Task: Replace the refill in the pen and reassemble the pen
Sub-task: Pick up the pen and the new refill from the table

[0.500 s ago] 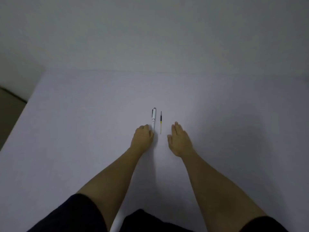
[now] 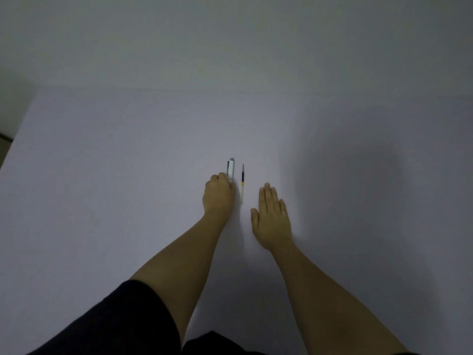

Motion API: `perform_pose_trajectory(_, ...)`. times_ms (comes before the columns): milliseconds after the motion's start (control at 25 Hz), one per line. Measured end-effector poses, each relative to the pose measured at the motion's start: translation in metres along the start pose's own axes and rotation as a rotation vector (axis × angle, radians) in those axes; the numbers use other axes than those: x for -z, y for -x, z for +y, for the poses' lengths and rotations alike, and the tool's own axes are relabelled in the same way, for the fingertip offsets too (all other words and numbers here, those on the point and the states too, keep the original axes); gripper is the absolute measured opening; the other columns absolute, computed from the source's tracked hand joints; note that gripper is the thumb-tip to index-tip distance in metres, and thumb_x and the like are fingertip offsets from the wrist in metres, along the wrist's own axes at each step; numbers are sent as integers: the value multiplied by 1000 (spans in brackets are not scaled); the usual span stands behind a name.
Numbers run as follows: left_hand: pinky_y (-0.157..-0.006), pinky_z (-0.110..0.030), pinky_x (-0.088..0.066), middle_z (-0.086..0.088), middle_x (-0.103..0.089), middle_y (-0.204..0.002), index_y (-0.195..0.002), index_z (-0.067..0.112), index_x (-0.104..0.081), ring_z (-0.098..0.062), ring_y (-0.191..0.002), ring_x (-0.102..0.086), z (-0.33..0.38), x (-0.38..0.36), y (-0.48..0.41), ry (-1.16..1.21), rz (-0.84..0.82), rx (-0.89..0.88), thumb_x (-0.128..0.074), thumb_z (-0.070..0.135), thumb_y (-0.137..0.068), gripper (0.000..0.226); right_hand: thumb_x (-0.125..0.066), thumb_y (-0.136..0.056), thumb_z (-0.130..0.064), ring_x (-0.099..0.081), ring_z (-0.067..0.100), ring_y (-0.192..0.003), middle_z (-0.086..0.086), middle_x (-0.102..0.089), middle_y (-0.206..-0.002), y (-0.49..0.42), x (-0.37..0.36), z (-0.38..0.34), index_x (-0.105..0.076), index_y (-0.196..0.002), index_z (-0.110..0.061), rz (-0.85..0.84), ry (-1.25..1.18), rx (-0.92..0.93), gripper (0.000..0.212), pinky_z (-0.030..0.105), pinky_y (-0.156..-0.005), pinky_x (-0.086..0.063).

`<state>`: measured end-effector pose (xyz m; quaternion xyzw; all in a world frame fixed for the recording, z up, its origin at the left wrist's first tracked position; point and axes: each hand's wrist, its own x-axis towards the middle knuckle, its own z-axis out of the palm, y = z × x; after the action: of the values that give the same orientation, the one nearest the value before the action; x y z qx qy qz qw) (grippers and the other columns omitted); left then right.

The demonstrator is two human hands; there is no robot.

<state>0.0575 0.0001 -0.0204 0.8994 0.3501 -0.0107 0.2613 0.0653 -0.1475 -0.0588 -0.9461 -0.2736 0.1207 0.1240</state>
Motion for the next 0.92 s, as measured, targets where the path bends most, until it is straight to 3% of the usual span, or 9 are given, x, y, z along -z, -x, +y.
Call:
perform_pose_trajectory(200, -61, -34, -38, -23, -62, -93, -96, -5, -56, -34, -79, -57, 0, 2, 0, 52, -8, 80, -40, 16, -95, 26, -21, -91, -35, -33, 33, -138, 18, -33, -150, 0, -1, 1, -30, -141, 1, -37, 0, 7, 62, 46, -111, -26)
perform_pose_trajectory(320, -57, -32, -35, -18, -57, -78, -88, -4, -56, -26, -66, -49, -3, 15, 10, 127, 26, 49, -45, 15, -93, 23, -3, -88, -44, -6, 26, -147, 13, -6, -158, -2, 8, 2, -8, -147, -4, -142, -36, 11, 71, 39, -118, -5)
perform_pose_trajectory(400, -51, -32, -35, -12, -54, -70, -83, 0, -54, -24, -60, -48, -9, 28, 21, 198, 29, -16, -48, 17, -92, 21, -13, -97, -42, 1, 22, -147, 10, 1, -159, -4, 18, 2, -4, -147, -6, -175, -130, 7, 62, 37, -119, -2)
perform_pose_trajectory(520, -50, -33, -41, -13, -60, -68, -85, 7, -52, -22, -55, -49, -21, 52, 37, 290, -58, -106, -51, 22, -92, 18, -36, -99, -30, -21, 23, -144, 12, -25, -155, -4, 48, -2, -26, -144, -5, -77, -436, -40, 52, 29, -116, -16)
perform_pose_trajectory(640, -52, -29, -38, -13, -62, -71, -89, 10, -54, -17, -53, -45, -28, 79, 57, 288, -178, -279, -50, 25, -93, 16, -46, -96, -25, -55, 17, -114, 9, -59, -127, 4, 89, -12, -51, -130, -8, 68, -687, -93, 38, 18, -94, -39)
perform_pose_trajectory(760, -52, -24, -33, -8, -58, -71, -92, 10, -55, -13, -54, -43, -21, 98, 76, 217, -201, -449, -48, 24, -95, 16, -53, -93, -27, -67, 20, -91, 2, -68, -98, 19, 120, -21, -61, -118, -16, 78, -860, -99, 28, 12, -71, -47)
perform_pose_trajectory(840, -53, -23, -33, -4, -58, -73, -94, 10, -55, -10, -56, -43, -14, 103, 84, 199, -182, -528, -47, 24, -95, 16, -57, -91, -24, -70, 21, -87, -1, -70, -86, 30, 131, -27, -68, -99, -27, 92, -910, -61, 14, 18, -73, -52)
perform_pose_trajectory(920, -54, -19, -33, -1, -57, -74, -97, 11, -56, -10, -58, -44, -8, 104, 90, 210, -156, -570, -46, 24, -95, 16, -58, -90, -21, -71, 15, -84, -6, -71, -80, 38, 141, -31, -66, -83, -36, 116, -969, -45, 19, 25, -78, -54)
